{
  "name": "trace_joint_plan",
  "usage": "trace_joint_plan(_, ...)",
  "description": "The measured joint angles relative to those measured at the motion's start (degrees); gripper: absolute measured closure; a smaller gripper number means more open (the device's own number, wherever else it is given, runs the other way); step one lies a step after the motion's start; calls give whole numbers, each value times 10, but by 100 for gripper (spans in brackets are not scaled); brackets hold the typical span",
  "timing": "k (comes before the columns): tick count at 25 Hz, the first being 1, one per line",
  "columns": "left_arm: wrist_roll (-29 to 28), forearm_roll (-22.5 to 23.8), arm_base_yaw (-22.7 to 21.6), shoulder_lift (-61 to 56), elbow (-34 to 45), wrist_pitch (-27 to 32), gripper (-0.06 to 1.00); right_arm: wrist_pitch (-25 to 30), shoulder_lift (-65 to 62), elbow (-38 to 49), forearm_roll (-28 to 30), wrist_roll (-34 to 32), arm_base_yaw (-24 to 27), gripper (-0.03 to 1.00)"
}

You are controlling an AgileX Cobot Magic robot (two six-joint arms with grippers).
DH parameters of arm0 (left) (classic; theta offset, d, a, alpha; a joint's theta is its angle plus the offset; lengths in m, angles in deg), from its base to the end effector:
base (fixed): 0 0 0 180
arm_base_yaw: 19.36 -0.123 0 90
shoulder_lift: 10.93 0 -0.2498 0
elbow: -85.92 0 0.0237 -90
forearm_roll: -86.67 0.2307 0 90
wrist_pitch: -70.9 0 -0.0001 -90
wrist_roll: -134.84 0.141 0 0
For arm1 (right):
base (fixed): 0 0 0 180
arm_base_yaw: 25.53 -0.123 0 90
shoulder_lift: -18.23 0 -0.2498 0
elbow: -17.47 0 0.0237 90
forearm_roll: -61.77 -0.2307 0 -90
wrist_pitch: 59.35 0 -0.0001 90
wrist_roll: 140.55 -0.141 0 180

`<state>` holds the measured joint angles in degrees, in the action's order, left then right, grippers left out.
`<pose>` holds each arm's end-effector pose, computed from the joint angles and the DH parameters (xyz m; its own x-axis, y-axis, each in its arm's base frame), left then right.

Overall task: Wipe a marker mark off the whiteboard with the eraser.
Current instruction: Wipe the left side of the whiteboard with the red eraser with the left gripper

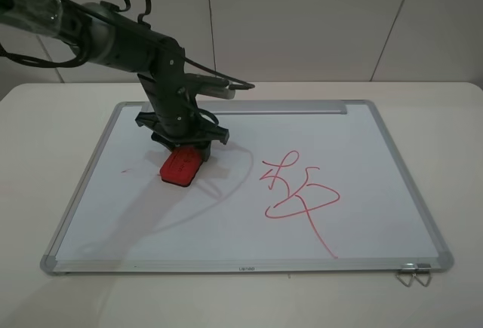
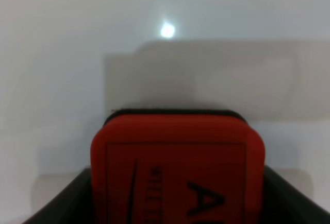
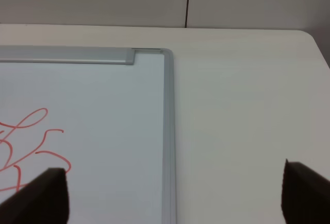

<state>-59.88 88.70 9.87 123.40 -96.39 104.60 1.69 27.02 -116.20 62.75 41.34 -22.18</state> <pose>0.3474 -0.1912 0.0282 -0.9330 0.2637 -0.2449 0.2809 0.9590 -0.0371 0.0551 -0.0053 0.2503 -0.4427 -0.0154 -0.8966 0.0536 0.9976 -0.0436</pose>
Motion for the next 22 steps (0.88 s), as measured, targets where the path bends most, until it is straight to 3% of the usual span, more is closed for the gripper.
trace_joint_plan(12, -9, 25, -140, -62, 117, -13, 37, 0, 0, 0, 0, 0, 0, 26)
trace_joint_plan(17, -10, 28, -144, -65, 120, -15, 37, 0, 0, 0, 0, 0, 0, 26)
trace_joint_plan(22, -10, 37, -109, -65, 121, -34, 37, 0, 0, 0, 0, 0, 0, 26)
